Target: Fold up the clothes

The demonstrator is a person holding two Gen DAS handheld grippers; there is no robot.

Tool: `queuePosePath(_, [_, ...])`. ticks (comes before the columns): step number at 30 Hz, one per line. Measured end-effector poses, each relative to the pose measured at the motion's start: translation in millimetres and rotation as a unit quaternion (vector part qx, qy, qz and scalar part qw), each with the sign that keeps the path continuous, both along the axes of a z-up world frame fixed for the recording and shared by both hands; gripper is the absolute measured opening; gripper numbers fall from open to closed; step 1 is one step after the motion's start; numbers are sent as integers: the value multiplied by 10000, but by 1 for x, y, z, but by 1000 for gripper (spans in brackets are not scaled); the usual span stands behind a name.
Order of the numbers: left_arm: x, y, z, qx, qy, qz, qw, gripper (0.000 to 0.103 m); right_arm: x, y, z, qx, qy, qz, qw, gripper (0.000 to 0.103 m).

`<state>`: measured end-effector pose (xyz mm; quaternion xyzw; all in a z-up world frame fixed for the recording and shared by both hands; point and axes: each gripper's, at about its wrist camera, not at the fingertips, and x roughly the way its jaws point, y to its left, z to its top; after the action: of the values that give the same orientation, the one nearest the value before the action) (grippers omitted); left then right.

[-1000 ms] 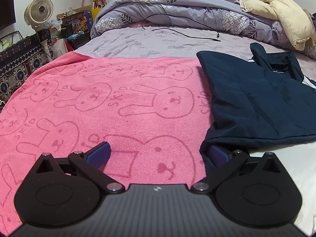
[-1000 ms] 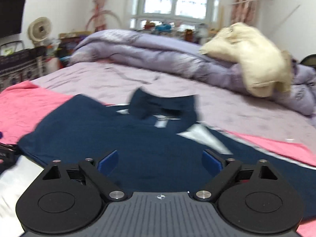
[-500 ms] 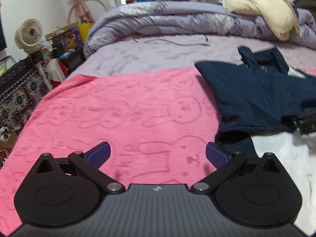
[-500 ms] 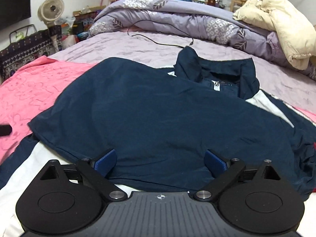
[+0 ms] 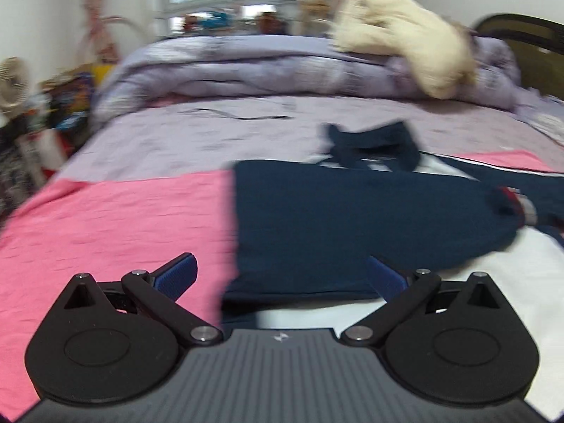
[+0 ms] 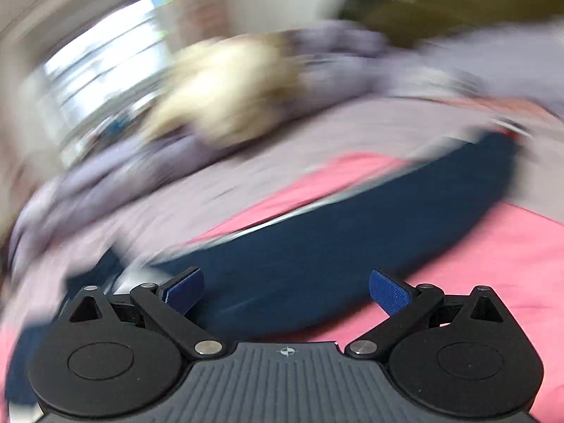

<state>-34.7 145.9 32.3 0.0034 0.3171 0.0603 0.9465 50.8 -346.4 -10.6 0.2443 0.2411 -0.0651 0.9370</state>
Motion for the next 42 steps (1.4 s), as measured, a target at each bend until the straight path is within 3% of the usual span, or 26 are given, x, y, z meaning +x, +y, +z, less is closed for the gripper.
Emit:
queuePosePath(3, [16, -29, -19, 128, 304, -156, 9993, 103, 0, -69, -8, 346, -46, -942, 9949, 101])
queuePosePath(6, [30, -42, -51, 275, 788, -70, 9965, 103, 8, -115, -16, 537, -83, -1424, 9883, 100])
queuePosePath(8, [22, -39, -66, 124, 539, -62, 9984, 103, 19, -137, -24, 616, -60, -1610, 9850, 100])
queuePosePath(12, [24, -40, -69, 88, 505, -28, 9987, 103, 48, -165, -43, 815, -4, -1677, 9825, 100])
queuePosePath(13, [24, -41, -69, 123, 488, -29, 9987, 103, 56, -167, -45, 846, 49, -1636, 9829, 93])
queuePosePath(15, [24, -41, -70, 108, 467, -24, 9988, 103, 72, -169, -45, 862, 260, -1532, 9841, 49])
queuePosePath(16, [24, -40, -70, 107, 459, -20, 9989, 103, 79, -170, -45, 870, 365, -1480, 9845, 17])
queuePosePath(18, [25, -40, -71, 105, 445, -17, 9990, 103, 90, -168, -40, 783, 468, -1384, 9862, 10])
queuePosePath(21, [26, -39, -71, 95, 429, -17, 9990, 103, 87, -135, -8, 119, 116, -1082, 9940, 8])
queuePosePath(24, [26, -39, -70, 93, 433, 2, 9990, 103, 81, -78, 38, -370, -392, -294, 9981, 7])
queuePosePath(26, [24, -39, -65, 143, 493, 161, 9986, 103, 74, -19, 69, -669, -774, 432, 9938, 7])
queuePosePath(29, [6, -33, -52, 239, 542, 558, 9967, 103, 55, 96, 104, -1294, -1306, 1886, 9647, 7])
queuePosePath(31, [-18, -20, -46, 147, 485, 593, 9970, 103, 37, 182, 108, -1618, -1502, 2910, 9309, 8])
queuePosePath(33, [-43, -2, -44, 132, 420, 668, 9968, 103, 19, 266, 93, -1957, -1471, 3806, 8917, 15])
queuePosePath(34, [-53, 7, -44, 111, 428, 758, 9961, 103, 10, 303, 79, -2114, -1329, 4182, 8733, 32])
queuePosePath(35, [-63, 15, -45, 89, 441, 849, 9954, 103, 3, 336, 62, -2258, -1117, 4517, 8558, 56])
queuePosePath(36, [-69, 23, -47, 61, 478, 943, 9944, 103, -5, 364, 45, -2419, -890, 4782, 8396, 65])
queuePosePath(37, [-76, 31, -49, 33, 514, 1036, 9933, 103, -14, 383, 30, -2570, -683, 4959, 8267, 65])
queuePosePath(40, [-89, 51, -51, -95, 512, 1267, 9906, 103, -40, 395, 6, -2646, -389, 5257, 8075, 67])
queuePosePath(42, [-94, 62, -53, -238, 494, 1418, 9884, 103, -51, 384, 6, -2548, -420, 5266, 8100, 71])
